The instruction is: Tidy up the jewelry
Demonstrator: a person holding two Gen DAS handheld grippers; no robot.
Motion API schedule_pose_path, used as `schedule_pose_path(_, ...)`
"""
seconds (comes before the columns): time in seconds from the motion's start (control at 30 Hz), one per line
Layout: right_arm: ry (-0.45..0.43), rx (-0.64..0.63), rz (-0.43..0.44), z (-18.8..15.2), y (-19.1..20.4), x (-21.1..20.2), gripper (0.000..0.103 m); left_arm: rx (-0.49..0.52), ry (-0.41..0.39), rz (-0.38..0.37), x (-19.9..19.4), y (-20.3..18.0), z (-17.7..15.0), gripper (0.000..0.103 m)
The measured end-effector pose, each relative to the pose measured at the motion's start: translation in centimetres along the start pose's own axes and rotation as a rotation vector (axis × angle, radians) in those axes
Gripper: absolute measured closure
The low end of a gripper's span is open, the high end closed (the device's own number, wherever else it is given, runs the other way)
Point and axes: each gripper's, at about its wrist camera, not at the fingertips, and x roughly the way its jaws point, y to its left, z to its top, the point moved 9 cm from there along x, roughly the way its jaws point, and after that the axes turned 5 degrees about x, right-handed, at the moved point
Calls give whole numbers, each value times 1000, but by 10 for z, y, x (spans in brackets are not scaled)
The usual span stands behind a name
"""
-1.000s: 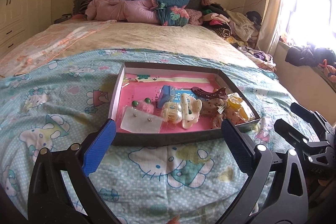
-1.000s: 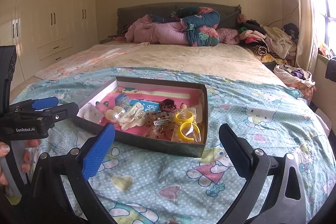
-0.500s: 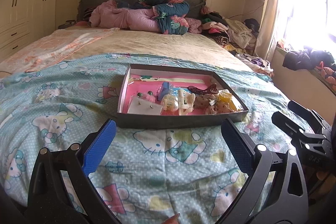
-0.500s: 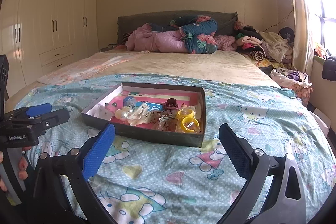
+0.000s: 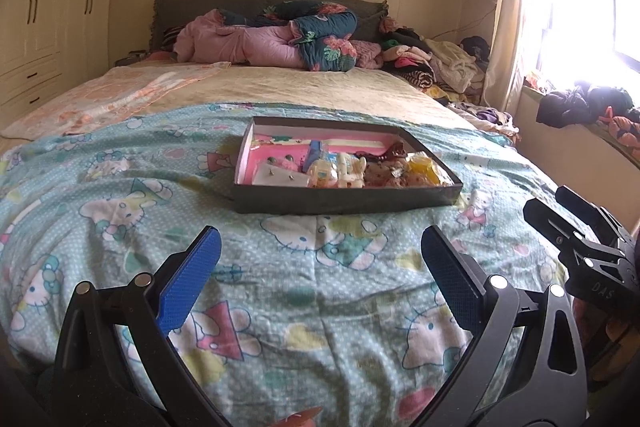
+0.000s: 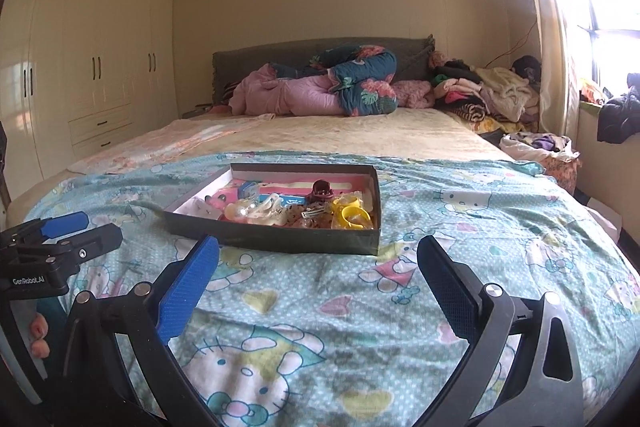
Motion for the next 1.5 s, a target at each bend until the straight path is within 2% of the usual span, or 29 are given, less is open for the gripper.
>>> schedule_pose_path(0.23, -93, -19, -26, -14, 11, -23, 6, -5, -11, 8, 0, 0, -11, 11)
schedule_pose_path(0.5, -98, 14, -34, -27, 13, -23, 6, -12, -40, 11, -3, 4, -12, 11)
schedule_pose_path(0.63, -60, 28, -65, -38, 7, -15, 6, -3, -45, 3, -3, 3, -11, 11)
schedule_pose_path(0.8, -103, 46, -97, -33, 1, -18, 6, 2, -57, 4, -4, 2, -10, 11)
schedule_pose_path(1.07, -140, 30, -88, -28, 6, -24, 6, -1, -87, 10, -9, 3, -6, 11)
schedule_pose_path(1.5, -120, 17, -68, -30, 14, -22, 6, 11, -89, 4, -10, 2, -5, 11)
